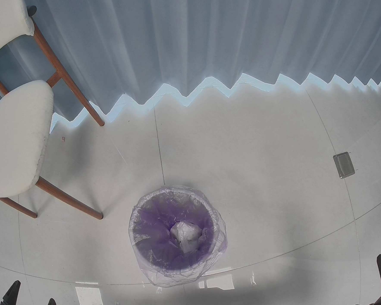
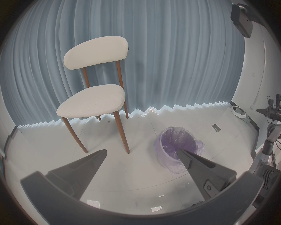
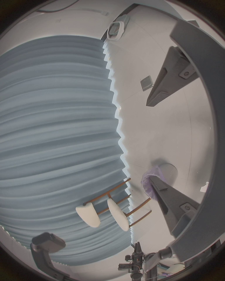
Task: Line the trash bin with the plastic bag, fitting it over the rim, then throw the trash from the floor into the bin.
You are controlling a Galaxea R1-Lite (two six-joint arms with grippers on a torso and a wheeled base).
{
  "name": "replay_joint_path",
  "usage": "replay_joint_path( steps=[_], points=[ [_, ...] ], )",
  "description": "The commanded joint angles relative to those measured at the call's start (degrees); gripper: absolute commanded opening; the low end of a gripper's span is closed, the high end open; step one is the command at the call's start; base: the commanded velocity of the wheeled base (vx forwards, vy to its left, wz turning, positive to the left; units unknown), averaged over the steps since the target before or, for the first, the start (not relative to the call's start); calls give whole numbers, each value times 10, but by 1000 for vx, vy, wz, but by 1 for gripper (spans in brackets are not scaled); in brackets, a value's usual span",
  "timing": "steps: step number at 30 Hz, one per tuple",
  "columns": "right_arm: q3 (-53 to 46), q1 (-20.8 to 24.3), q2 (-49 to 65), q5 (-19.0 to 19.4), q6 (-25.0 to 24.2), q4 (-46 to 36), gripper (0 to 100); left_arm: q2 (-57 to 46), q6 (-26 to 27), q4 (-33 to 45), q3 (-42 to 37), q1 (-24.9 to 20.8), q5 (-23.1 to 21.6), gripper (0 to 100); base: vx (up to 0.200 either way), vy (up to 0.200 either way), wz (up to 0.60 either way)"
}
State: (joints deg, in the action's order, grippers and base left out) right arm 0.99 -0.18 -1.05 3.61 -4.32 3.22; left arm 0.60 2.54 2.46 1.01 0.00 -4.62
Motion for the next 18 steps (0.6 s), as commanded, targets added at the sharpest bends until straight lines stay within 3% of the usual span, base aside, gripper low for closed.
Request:
replay_joint_path(
  steps=[1, 3, 5, 7, 9, 11, 12, 13, 18],
  points=[
    [-2, 0, 5, -17, 12, -19, 100, -6, -2, 1, -10, 0, 0, 100, 0, 0, 0],
    [-1, 0, 10, -42, 29, -23, 100, -6, -2, 1, -10, 0, 0, 100, 0, 0, 0],
    [-1, 0, 10, -10, 70, -23, 100, -6, -2, 1, -10, 0, 0, 100, 0, 0, 0],
    [0, 0, 10, 54, 89, -24, 100, -6, -3, 1, -10, 0, 0, 100, 0, 0, 0],
    [3, 0, 10, 29, 69, -32, 100, -6, -4, 0, -10, 0, 0, 100, 0, 0, 0],
    [11, 0, 9, -106, 39, -53, 100, -6, -8, 0, -10, 0, 3, 100, 0, 0, 0],
    [12, 0, 10, -144, 34, -56, 100, -6, -10, 0, -10, 0, 3, 100, 0, 0, 0],
    [11, 1, 10, -162, 24, -54, 100, -6, -10, 0, -10, 0, 4, 100, 0, 0, 0],
    [9, 1, 10, -139, 30, -52, 100, -6, -4, 0, -10, 1, 1, 100, 0, 0, 0]
  ],
)
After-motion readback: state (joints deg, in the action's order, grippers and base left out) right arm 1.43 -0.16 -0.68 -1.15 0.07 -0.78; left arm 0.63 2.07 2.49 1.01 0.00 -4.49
